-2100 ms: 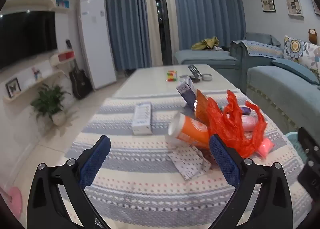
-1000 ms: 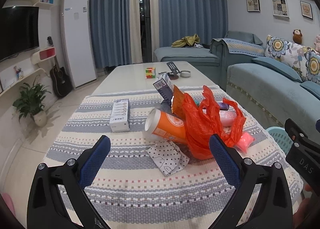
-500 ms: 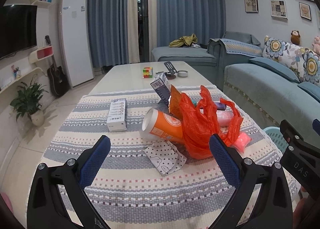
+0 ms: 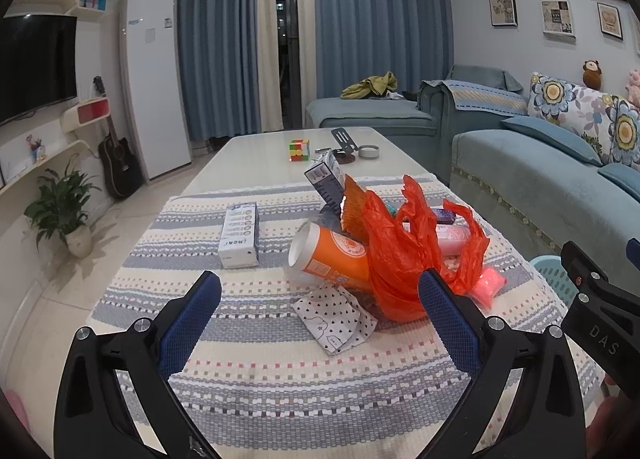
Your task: Collect trash
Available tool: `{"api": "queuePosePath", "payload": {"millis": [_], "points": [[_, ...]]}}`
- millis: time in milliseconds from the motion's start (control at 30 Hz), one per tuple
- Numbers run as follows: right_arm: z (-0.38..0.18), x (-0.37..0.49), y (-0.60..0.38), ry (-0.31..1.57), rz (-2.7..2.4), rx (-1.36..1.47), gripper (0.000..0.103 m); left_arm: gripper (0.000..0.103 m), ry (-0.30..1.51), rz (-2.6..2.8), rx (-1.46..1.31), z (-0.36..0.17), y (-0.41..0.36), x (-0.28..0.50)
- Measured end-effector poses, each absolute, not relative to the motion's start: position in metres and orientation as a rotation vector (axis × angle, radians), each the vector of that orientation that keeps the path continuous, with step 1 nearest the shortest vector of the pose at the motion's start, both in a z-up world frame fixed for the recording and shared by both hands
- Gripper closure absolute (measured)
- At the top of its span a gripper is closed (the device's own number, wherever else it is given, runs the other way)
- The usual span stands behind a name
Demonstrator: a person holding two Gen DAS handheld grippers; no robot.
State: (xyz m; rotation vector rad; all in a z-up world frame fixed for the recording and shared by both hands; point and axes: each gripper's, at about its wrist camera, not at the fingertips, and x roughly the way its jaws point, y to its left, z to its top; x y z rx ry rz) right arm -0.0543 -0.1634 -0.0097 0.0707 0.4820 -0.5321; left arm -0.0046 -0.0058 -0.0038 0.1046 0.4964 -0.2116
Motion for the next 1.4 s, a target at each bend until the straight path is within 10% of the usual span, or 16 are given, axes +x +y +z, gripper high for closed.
{"api": "queuePosePath", "payload": {"millis": [1400], "points": [[-0.012,-0.045,-0.184,0.497,-0.506,0.081,0.021,0.008,0.507,-0.09,0.024,0.034,0.057,0.046]]}}
